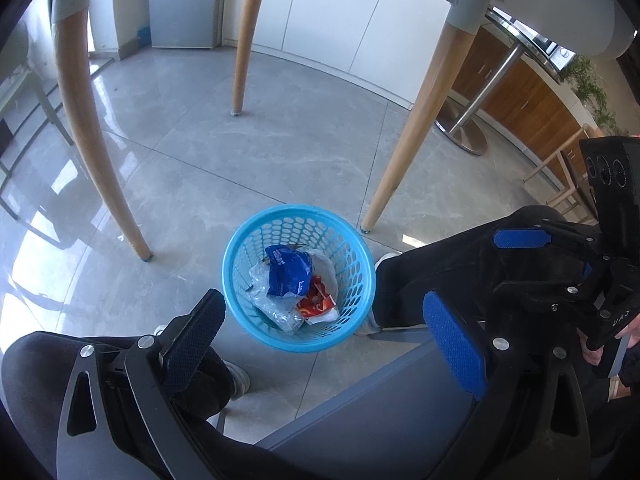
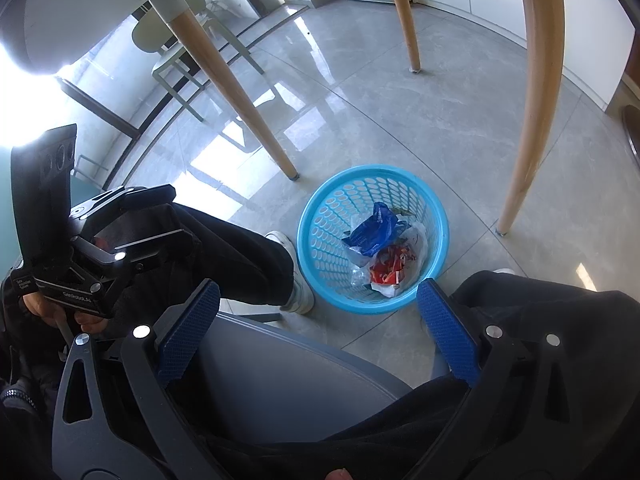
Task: Collect trash
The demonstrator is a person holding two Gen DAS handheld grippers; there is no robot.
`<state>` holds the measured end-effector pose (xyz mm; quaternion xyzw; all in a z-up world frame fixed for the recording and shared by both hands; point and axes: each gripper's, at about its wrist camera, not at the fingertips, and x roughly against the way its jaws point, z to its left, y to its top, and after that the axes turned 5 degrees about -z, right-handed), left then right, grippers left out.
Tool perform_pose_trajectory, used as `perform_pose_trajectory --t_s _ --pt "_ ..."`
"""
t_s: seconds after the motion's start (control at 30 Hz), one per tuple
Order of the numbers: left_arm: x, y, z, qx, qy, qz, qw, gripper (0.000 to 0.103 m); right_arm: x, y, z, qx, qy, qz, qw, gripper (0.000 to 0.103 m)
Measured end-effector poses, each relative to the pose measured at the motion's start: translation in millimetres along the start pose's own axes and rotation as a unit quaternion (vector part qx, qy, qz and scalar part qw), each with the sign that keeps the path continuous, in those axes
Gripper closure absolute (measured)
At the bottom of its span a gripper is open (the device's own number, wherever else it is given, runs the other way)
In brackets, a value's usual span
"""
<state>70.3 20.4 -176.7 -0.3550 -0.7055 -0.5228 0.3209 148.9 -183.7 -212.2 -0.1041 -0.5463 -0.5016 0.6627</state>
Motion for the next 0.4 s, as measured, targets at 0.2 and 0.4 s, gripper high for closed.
perform_pose_trajectory --t_s 0.2,0.4 --pt "-6.1 -0.2 7.0 0.015 -0.004 0.018 0.9997 0.006 -0.5 -1.2 0.7 0.002 -0.003 0.001 1.0 0.009" --pt "-5.5 -2.7 6.8 0.014 0.0 0.018 0.9997 0.006 -3.2 -2.7 1.4 -0.003 -0.006 0.003 1.0 0.009"
